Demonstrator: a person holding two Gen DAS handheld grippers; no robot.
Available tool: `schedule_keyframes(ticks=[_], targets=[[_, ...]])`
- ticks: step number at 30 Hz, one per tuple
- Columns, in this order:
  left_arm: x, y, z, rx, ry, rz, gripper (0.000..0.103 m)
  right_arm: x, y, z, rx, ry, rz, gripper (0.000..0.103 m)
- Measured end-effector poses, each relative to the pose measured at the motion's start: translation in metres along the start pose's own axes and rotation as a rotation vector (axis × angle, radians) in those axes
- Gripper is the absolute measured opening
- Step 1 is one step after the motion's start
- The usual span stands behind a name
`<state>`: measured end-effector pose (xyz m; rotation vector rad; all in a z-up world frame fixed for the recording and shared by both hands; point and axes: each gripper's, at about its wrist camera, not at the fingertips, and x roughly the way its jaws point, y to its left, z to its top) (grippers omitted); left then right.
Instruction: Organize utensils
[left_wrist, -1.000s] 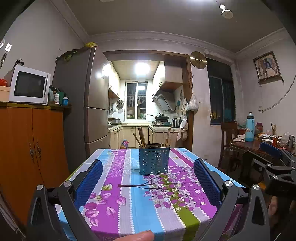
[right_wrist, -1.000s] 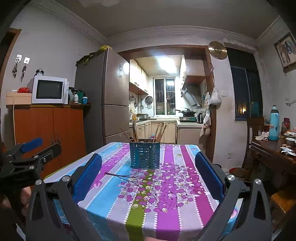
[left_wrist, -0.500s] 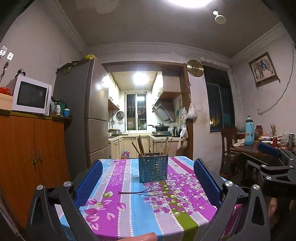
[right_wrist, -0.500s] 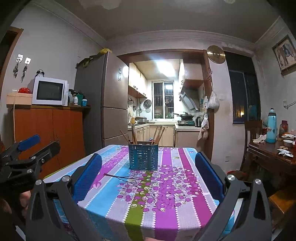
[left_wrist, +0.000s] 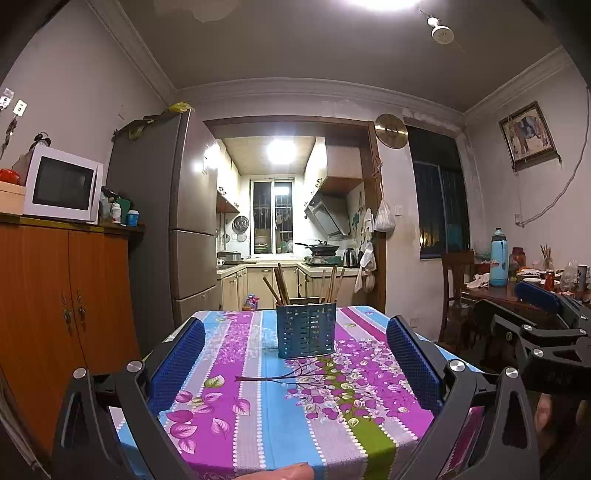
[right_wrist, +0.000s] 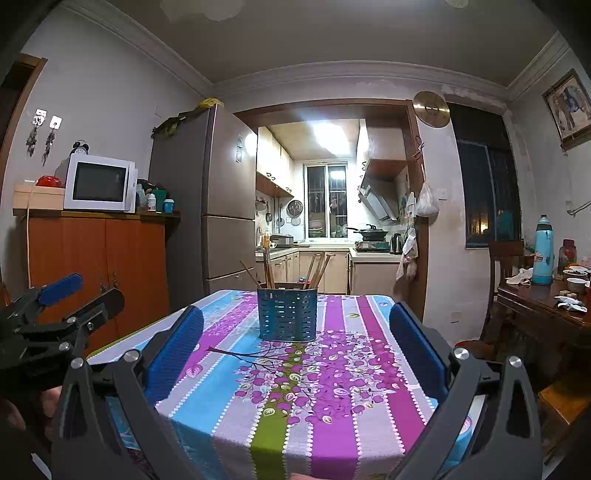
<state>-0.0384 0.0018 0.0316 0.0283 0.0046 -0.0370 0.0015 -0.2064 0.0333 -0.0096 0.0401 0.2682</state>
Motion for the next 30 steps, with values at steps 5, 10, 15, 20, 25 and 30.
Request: schedule_keyframes(ticks=[5, 10, 15, 20, 25, 30], targets=[[0.0022, -0.0002, -0.0002, 0.001, 0.004, 0.004, 0.098, 0.0005, 0.0000, 0.0006, -0.001, -0.001, 0.002, 0.097], [0.0034, 0.0001, -0.0005, 0.001, 0.006, 0.002, 0.098, 0.0011, 0.0005, 0.0013, -0.006, 0.004, 0.005, 0.097], [0.0057, 0.0002, -0.0029, 0.000, 0.012, 0.006, 0.098, 0.0024, 0.0012, 0.0016, -0.011, 0.007, 0.010, 0.097], [0.0081, 0.0002, -0.0056, -0.002, 0.019, 0.010, 0.098, 0.0026, 0.0017, 0.0011, -0.012, 0.009, 0.010, 0.097], [0.0089, 0.0007, -0.0055, -0.002, 0.019, 0.011, 0.098, 0.0038, 0.0020, 0.0021, -0.014, 0.014, 0.011, 0.097], [0.0093, 0.0011, -0.0053, -0.003, 0.020, 0.012, 0.098, 0.0042, 0.0023, 0.0018, -0.014, 0.014, 0.011, 0.097]])
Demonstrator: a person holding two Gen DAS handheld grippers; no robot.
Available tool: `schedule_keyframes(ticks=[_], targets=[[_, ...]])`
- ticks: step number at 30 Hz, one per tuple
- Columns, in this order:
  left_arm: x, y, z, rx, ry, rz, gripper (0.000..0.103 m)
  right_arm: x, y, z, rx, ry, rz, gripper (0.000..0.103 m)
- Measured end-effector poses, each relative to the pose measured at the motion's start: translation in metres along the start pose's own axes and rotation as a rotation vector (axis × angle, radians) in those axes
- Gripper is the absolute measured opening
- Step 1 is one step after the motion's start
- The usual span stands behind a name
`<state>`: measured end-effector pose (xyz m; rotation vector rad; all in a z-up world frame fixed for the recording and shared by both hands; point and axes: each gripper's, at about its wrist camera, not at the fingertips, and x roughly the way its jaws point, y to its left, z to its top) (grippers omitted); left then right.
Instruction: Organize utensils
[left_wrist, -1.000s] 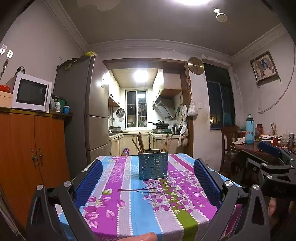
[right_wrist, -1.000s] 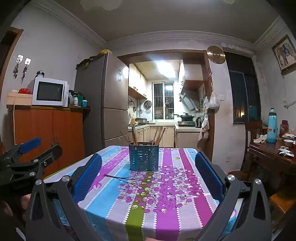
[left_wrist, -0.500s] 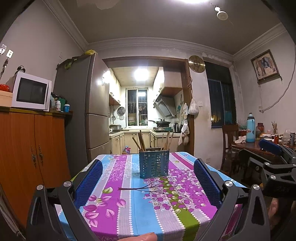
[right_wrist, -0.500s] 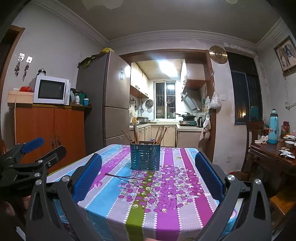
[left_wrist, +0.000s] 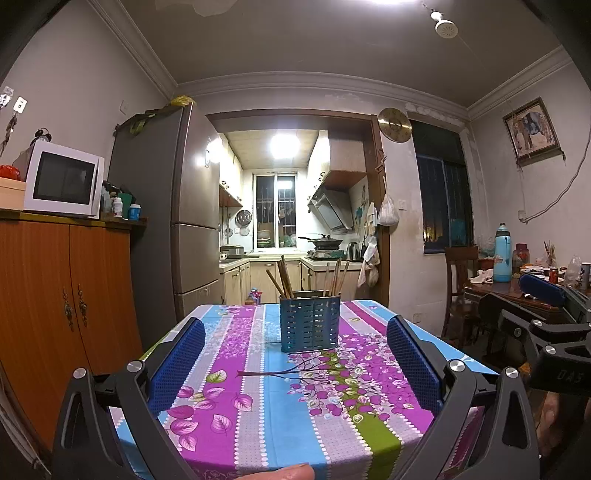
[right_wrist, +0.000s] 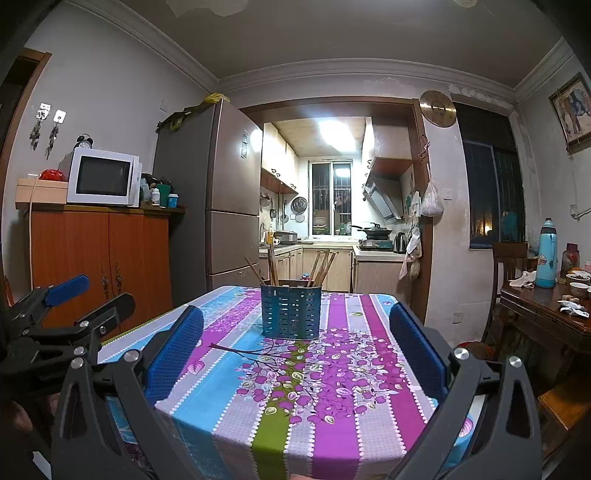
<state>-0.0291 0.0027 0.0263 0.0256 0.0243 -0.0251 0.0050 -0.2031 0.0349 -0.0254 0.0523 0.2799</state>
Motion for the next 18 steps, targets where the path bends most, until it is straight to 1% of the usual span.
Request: schedule_keyframes(ticks=[8, 11, 13, 18], targets=[[-0.0002, 0.0018, -0.0010, -0.011, -0.008, 0.003, 0.098, -0.0002, -0.0005, 0.0003, 0.000, 0.000, 0.001, 0.097], [0.0041, 0.0025, -0.0025, -0.014, 0.009, 0.000, 0.098, -0.0006, -0.0001, 0.0006, -0.002, -0.002, 0.001, 0.097], [0.0076, 0.0015, -0.0039, -0.017, 0.039, -0.001, 0.098, 0.0003, -0.0007, 0.0003, -0.002, -0.004, 0.002, 0.097], [0.0096, -0.0016, -0.0051, -0.002, 0.039, 0.004, 0.098, 0.0008, -0.0017, 0.0001, -0.002, -0.002, 0.001, 0.097]])
